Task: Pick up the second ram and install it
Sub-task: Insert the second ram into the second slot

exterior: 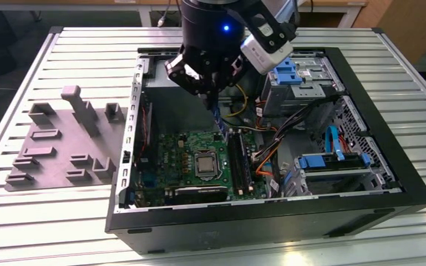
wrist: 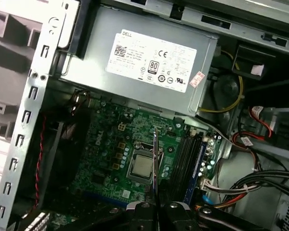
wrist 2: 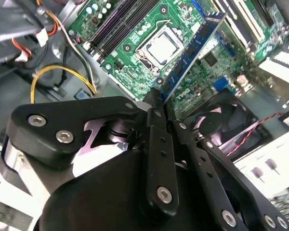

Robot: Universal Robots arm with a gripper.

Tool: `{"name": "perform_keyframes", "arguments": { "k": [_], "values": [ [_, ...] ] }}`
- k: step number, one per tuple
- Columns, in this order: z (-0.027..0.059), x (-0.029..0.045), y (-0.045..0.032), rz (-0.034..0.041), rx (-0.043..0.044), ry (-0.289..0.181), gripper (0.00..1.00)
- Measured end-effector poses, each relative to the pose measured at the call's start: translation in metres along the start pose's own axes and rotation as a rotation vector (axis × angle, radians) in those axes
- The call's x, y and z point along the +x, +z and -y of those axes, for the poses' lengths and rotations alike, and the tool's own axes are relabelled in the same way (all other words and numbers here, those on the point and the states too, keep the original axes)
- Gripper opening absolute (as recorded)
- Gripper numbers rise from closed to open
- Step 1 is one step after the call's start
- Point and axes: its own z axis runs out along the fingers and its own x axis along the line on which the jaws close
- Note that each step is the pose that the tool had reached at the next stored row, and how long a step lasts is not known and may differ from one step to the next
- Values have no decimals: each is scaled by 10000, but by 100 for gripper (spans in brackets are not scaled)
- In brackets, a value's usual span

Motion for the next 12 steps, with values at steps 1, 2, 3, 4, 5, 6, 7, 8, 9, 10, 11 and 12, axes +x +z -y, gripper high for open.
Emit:
{"name": "perform_keyframes", "arguments": {
  "k": [1, 2, 3, 4, 5, 6, 7, 8, 9, 10, 11, 12],
  "values": [
    [0, 0, 3, -3, 1, 192, 14],
    [0, 0, 6, -6, 1, 371, 14],
    [0, 0, 8, -9, 1, 551, 14],
    [0, 0, 11, -11, 2, 732, 14],
    [0, 0, 14, -14, 2, 910, 14],
    [0, 0, 16, -17, 3, 1091, 14],
    [0, 0, 18, -20, 3, 1287, 14],
    [0, 0, 20, -23, 5, 1453, 14],
    [0, -1, 22, -25, 8, 1581, 14],
    [1, -4, 24, -25, 8, 1628, 14],
    [1, -5, 27, -25, 7, 1631, 14],
    [2, -11, 30, -25, 7, 1632, 14]
  ]
}}
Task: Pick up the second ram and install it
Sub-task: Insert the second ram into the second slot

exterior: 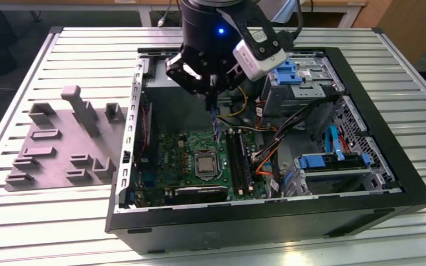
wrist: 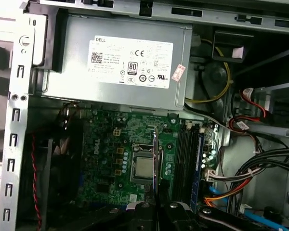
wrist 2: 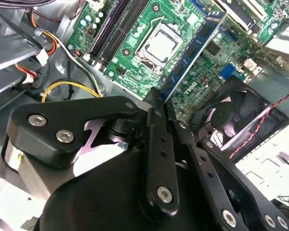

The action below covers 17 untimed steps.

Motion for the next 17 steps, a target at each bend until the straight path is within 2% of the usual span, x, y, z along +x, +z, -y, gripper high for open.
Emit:
{"name": "perform_keyframes", "arguments": {
  "k": [8, 17],
  "values": [
    [9, -104, 23, 0, 0, 13, 14],
    [9, -110, 24, -1, 1, 16, 14]
  ]
}}
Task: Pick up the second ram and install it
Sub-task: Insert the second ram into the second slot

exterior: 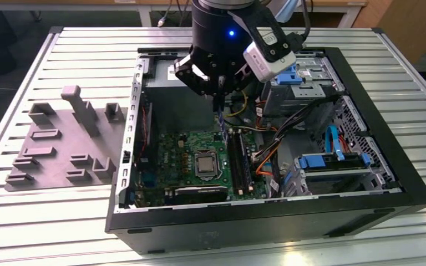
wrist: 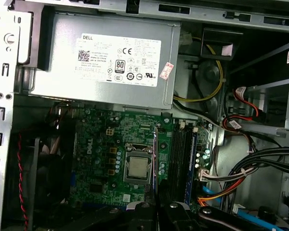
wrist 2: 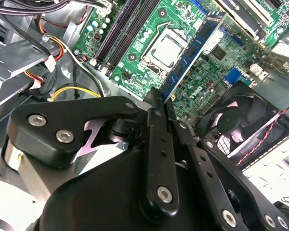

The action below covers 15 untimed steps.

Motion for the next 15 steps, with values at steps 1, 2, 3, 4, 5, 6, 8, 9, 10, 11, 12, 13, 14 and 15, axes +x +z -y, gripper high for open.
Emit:
{"name": "perform_keyframes", "arguments": {
  "k": [1, 2, 3, 4, 5, 6, 8, 9, 10, 11, 12, 13, 14, 15],
  "values": [
    [0, 0, 0, 1, 0, 3, 14],
    [0, 0, 1, 0, 1, 19, 14],
    [-1, 0, 2, -1, 1, 80, 14],
    [-1, -1, 6, -2, 0, 184, 14],
    [-2, -1, 8, -5, 1, 300, 14],
    [-2, -1, 11, -7, 2, 424, 14],
    [-6, -5, 18, -10, 16, 628, 14],
    [-9, -9, 21, -13, 29, 705, 14],
    [-11, -14, 25, -14, 36, 757, 14],
    [-12, -21, 31, -14, 38, 810, 14],
    [-14, -28, 38, -15, 42, 876, 14],
    [-15, -37, 46, -15, 43, 936, 14],
    [-16, -47, 54, -17, 45, 986, 14],
    [-16, -57, 63, -19, 46, 1041, 14]
  ]
}}
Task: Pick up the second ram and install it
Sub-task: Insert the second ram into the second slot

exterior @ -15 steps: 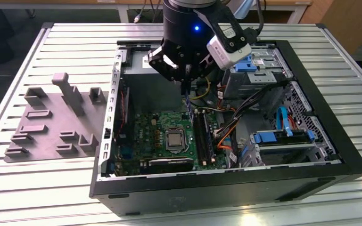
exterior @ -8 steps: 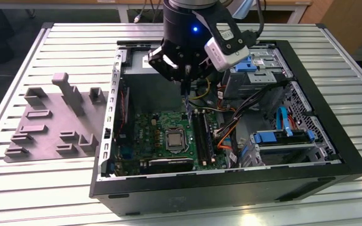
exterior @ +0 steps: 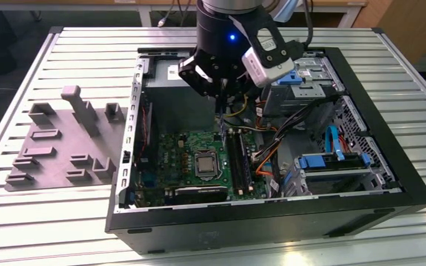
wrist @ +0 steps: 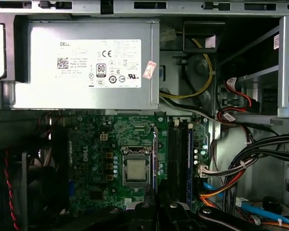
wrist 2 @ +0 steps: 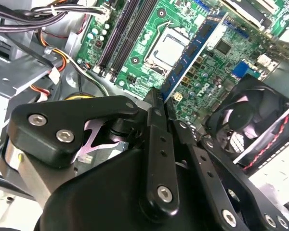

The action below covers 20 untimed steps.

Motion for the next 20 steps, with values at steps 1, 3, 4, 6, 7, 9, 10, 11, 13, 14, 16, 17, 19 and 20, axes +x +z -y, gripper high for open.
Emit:
{"name": "perform_keyframes", "arguments": {
  "k": [1, 3, 4, 6, 7, 9, 10, 11, 13, 14, 16, 17, 19, 20],
  "values": [
    [-1, -10, 9, -1, 0, 51, 14],
    [-3, -30, 26, -2, -1, 145, 14],
    [-4, -41, 35, -3, -2, 187, 14],
    [-5, -60, 62, -5, -1, 279, 14],
    [-5, -71, 78, -7, 0, 331, 14],
    [-8, -94, 108, -9, 4, 429, 14],
    [-11, -104, 116, -9, 30, 477, 14],
    [-12, -115, 121, -8, 83, 514, 14],
    [-15, -146, 134, -3, 191, 537, 14],
    [-16, -159, 149, -1, 227, 534, 14],
    [-18, -176, 184, 2, 253, 467, 14],
    [-18, -177, 200, 5, 253, 375, 14],
    [-19, -178, 228, 15, 251, 86, 14],
    [-19, -178, 243, 19, 251, -66, 14]
  ]
}}
